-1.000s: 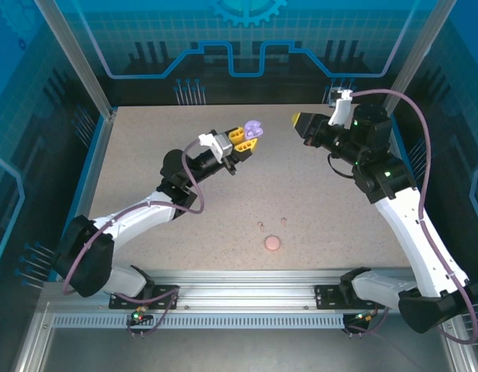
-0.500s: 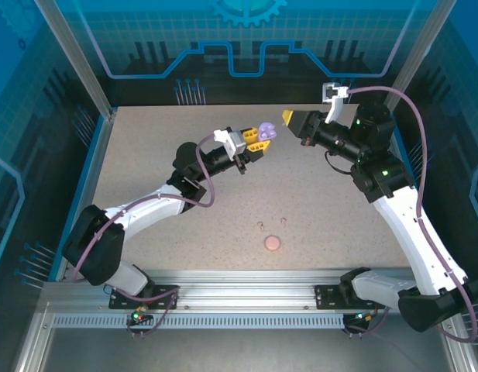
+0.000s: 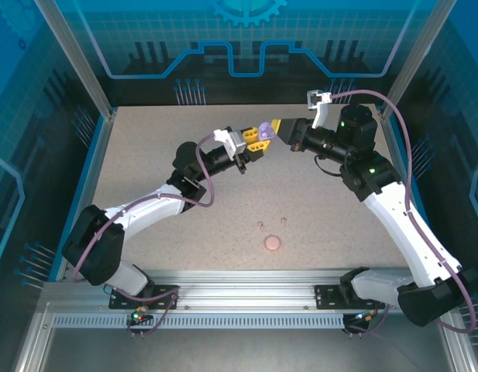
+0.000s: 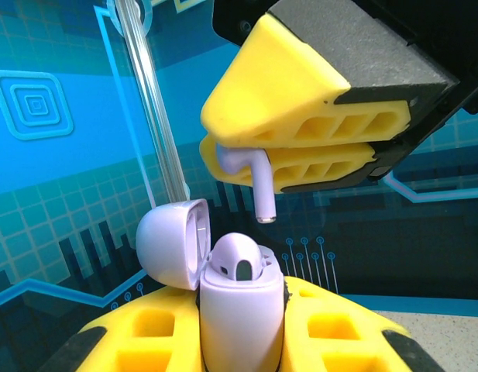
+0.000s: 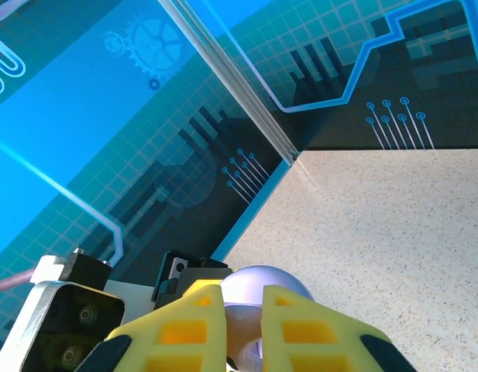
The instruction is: Insert the wireless bluetooth earbuds into the charging case
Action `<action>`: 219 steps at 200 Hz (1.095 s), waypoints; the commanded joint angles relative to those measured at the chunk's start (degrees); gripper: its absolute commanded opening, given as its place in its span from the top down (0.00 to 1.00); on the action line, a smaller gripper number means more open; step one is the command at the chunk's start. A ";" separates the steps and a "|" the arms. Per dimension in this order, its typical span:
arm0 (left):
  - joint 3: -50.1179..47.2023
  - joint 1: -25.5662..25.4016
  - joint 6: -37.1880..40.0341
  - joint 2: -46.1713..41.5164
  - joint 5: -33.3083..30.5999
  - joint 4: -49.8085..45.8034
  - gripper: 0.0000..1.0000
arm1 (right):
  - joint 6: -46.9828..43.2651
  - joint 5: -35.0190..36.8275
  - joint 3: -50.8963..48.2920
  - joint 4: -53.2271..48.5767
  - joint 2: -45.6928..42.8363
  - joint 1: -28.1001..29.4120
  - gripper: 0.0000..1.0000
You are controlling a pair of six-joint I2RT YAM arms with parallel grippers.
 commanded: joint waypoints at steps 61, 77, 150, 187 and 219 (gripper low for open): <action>0.96 -0.39 1.37 -0.36 -0.22 1.38 1.00 | -0.08 0.40 -1.87 1.11 1.24 1.71 0.87; 0.88 -0.44 1.42 -0.41 -0.27 1.48 1.00 | -0.25 0.93 -2.11 0.75 1.18 1.65 0.88; 0.57 -0.39 1.64 -0.47 -0.80 1.56 1.00 | -0.74 1.73 -2.99 -0.40 -0.57 0.41 0.88; 0.53 -0.41 1.60 -0.45 -0.85 1.67 1.00 | -0.56 1.71 -3.74 -0.57 -1.17 -0.10 0.88; 0.51 -0.39 1.56 -0.41 -0.86 1.78 1.00 | -0.08 0.91 -4.09 -0.08 -0.42 -0.21 0.89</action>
